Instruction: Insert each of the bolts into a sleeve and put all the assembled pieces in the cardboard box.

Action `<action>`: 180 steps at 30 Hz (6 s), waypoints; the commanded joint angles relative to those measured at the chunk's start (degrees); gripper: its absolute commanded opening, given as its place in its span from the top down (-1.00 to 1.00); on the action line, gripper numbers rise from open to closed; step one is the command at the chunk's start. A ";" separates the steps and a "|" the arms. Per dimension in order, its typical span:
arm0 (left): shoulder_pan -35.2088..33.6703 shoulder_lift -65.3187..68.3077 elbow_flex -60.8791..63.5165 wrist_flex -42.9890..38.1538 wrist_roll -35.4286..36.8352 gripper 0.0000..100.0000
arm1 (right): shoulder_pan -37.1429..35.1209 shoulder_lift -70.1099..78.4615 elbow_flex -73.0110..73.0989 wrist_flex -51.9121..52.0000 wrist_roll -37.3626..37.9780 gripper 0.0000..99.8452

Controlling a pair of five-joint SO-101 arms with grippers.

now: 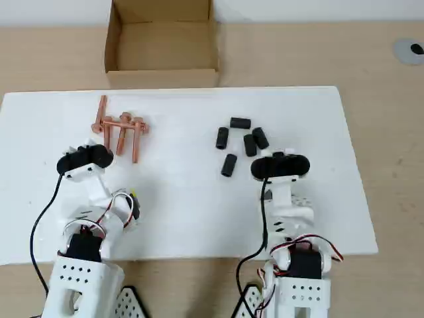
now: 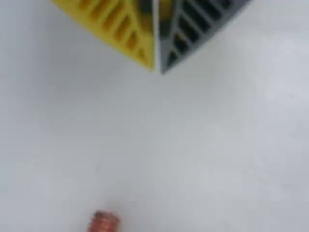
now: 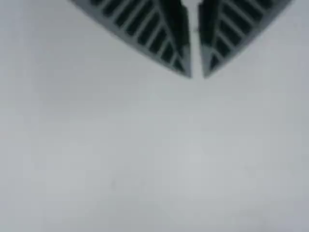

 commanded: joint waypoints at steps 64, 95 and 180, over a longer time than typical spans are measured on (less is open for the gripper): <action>-0.62 -0.31 -0.44 -0.09 -0.26 0.99 | 0.57 -6.37 -0.22 0.18 -0.44 0.98; -1.58 -0.31 -3.34 0.79 -4.66 0.99 | 1.10 -6.37 -3.91 -2.64 0.97 0.97; -2.37 95.87 -80.70 8.00 -13.27 0.76 | -15.08 86.73 -59.74 -18.64 -6.77 0.77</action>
